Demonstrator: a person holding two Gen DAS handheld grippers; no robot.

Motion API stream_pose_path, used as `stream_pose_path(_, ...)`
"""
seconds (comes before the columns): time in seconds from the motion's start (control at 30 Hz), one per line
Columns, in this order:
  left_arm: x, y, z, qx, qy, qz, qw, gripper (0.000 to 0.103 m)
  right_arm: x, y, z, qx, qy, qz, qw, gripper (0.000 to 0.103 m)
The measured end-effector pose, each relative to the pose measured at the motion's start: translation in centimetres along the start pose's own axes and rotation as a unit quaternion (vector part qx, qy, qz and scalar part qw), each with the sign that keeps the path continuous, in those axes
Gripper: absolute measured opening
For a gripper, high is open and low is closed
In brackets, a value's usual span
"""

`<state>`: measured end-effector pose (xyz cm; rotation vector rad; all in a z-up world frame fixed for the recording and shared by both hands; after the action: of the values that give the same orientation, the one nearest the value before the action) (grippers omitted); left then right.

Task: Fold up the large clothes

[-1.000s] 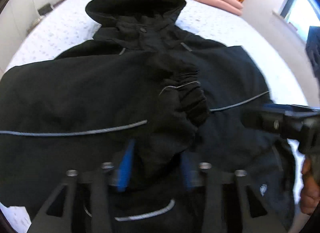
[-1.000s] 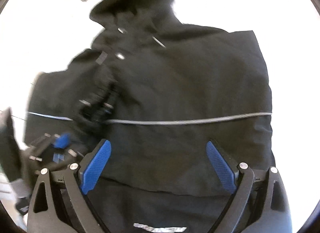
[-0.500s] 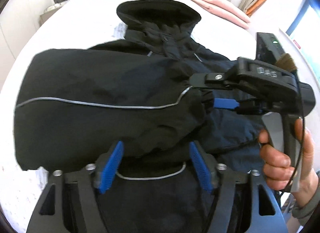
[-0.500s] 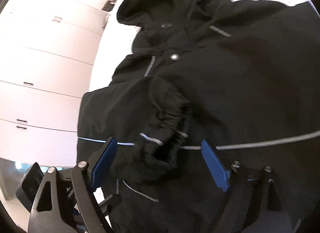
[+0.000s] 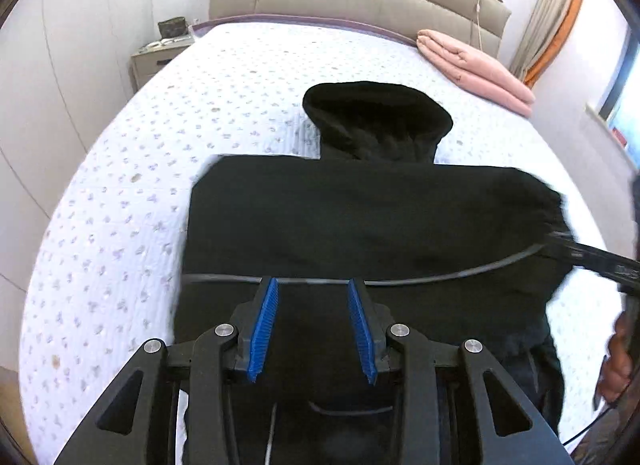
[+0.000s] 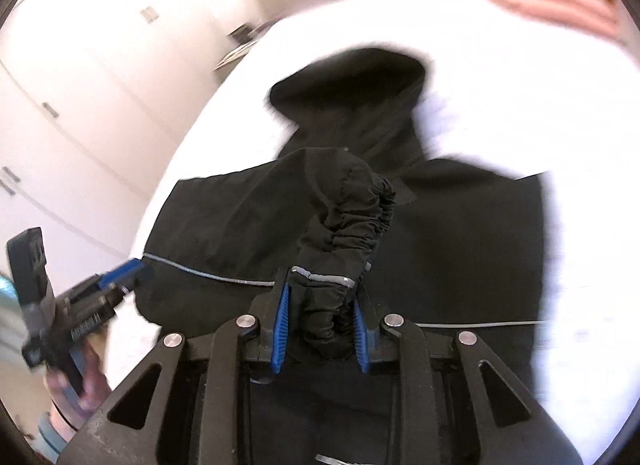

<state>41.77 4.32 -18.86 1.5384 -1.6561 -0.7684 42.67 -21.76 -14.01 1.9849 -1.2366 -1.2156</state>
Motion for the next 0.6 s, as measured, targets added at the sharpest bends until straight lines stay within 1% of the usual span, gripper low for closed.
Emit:
stream_pose_path(0.07, 0.8, -1.6, -0.1, -0.008, -0.017, 0.000, 0.9998, 0.038, 2.4, 3.0, -0.1, 0.014, -0.007, 0.036, 0.999, 0.031)
stream_pose_path(0.1, 1.3, -2.6, -0.1, -0.018, -0.023, 0.005, 0.9996, 0.038, 3.8, 3.9, 0.1, 0.013, -0.014, 0.052, 0.998, 0.031)
stream_pose_path(0.17, 2.4, -5.2, 0.5, -0.046, -0.034, 0.017, 0.9982, 0.038, 5.9, 3.9, 0.7, -0.003, -0.027, 0.068, 0.997, 0.031)
stream_pose_path(0.2, 2.8, -6.9, 1.1, -0.064, -0.045, 0.008, 0.9969, 0.037, 6.8, 3.3, 1.2, -0.014, -0.034, 0.079, 0.996, 0.031)
stream_pose_path(0.27, 3.4, -9.9, 2.6, -0.098, -0.075, -0.022, 0.9921, 0.035, 9.0, 0.6, 2.7, -0.047, -0.046, 0.095, 0.993, 0.031)
stream_pose_path(0.33, 3.6, -11.3, 3.5, -0.100, -0.091, -0.038, 0.9902, 0.035, 10.5, -2.6, 4.4, -0.087, -0.051, 0.118, 0.988, 0.031)
stream_pose_path(0.37, 3.5, -11.6, 3.5, -0.095, -0.089, -0.037, 0.9908, 0.035, 11.7, -3.8, 5.4, -0.104, -0.056, 0.124, 0.985, 0.031)
stream_pose_path(0.4, 3.3, -11.7, 3.4, -0.097, -0.085, -0.032, 0.9912, 0.035, 12.8, -5.2, 6.3, -0.113, -0.067, 0.120, 0.984, 0.030)
stream_pose_path(0.43, 3.1, -11.6, 3.3, -0.100, -0.080, -0.027, 0.9914, 0.035, 13.6, -5.4, 7.0, -0.107, -0.075, 0.110, 0.985, 0.030)
stream_pose_path(0.47, 2.8, -11.6, 3.0, -0.107, -0.071, -0.019, 0.9916, 0.035, 14.3, -5.3, 7.1, -0.096, -0.091, 0.092, 0.987, 0.030)
stream_pose_path(0.53, 2.4, -10.8, 2.5, -0.111, -0.059, -0.009, 0.9920, 0.035, 14.8, -4.7, 6.9, -0.099, -0.116, 0.071, 0.986, 0.031)
stream_pose_path(0.57, 2.5, -10.1, 2.4, -0.110, -0.055, -0.003, 0.9925, 0.035, 14.8, -4.3, 6.7, -0.108, -0.120, 0.068, 0.985, 0.034)
stream_pose_path(0.6, 2.7, -9.1, 2.2, -0.103, -0.054, 0.004, 0.9932, 0.035, 14.8, -3.8, 6.6, -0.114, -0.120, 0.067, 0.984, 0.041)
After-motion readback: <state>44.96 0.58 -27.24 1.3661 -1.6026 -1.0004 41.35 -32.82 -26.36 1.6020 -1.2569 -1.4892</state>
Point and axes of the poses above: each gripper's, at about its wrist camera, not at the fingertips, and y roughly against the way its jaws point, x to its right, z to its underside, the point moved 3 cm from there along -y, roughly the way its jaws point, and after that the axes turned 3 degrees about -z, right-handed, at the moved point
